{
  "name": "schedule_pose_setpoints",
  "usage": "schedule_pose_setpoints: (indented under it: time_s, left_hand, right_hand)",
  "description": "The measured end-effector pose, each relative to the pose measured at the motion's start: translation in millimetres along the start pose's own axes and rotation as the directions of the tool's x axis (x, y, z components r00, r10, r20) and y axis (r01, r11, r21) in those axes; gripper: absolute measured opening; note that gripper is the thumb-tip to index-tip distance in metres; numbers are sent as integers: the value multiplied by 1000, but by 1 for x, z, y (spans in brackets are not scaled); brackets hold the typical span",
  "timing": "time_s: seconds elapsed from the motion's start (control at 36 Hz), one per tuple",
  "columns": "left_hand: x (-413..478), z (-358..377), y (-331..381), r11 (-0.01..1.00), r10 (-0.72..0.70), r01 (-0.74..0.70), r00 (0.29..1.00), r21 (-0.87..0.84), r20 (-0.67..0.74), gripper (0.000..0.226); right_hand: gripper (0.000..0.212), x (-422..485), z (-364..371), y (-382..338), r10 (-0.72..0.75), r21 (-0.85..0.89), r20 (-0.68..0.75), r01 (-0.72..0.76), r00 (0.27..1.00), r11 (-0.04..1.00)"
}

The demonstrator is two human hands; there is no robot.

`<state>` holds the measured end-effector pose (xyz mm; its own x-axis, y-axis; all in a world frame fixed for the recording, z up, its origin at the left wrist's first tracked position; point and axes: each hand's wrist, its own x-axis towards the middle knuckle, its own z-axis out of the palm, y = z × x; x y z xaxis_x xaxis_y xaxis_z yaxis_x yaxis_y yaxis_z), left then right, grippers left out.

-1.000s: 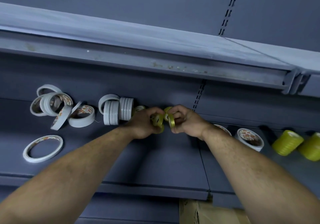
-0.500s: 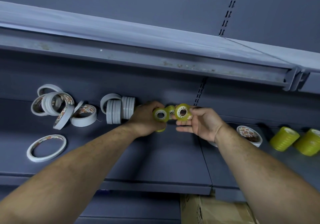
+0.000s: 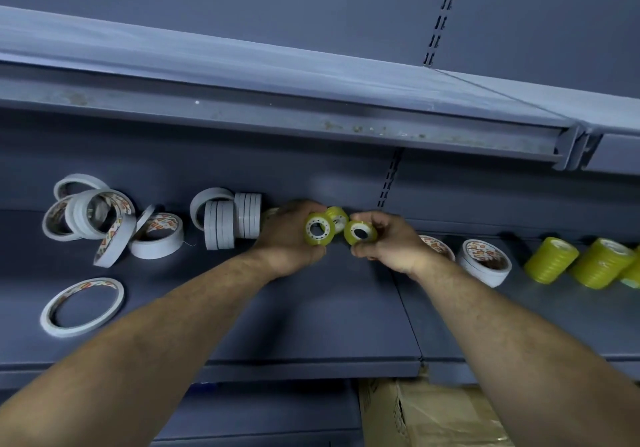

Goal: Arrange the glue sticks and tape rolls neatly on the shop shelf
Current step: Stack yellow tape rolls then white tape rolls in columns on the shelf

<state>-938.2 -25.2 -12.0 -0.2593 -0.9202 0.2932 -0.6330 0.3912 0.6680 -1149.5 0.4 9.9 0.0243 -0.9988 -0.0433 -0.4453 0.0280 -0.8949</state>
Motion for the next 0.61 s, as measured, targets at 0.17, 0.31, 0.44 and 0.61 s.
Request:
schedule_pose_setpoints:
  time_s: [0.17,0.31,0.44,0.61]
  left_hand:
    - [5,20,11,997,61,-62,998,46,19,66]
    - [5,42,28,994,103,-106,992,40,69,66]
    - [5,69,65,988,141,-147,979,34,149,63]
    - [4,101,135,980,168,-188,958,69,235,38]
  right_hand:
    - [63,-12,-15,14,-31,-141,-115,14,993,990]
    - [65,-32,-38,25,-31,-202,-181,-7,983,979]
    - [59,-55,-72,51,-17,-222,-227,-35,974,974]
    - [54,-87,-125,84,13,-189,-295,-72,956,979]
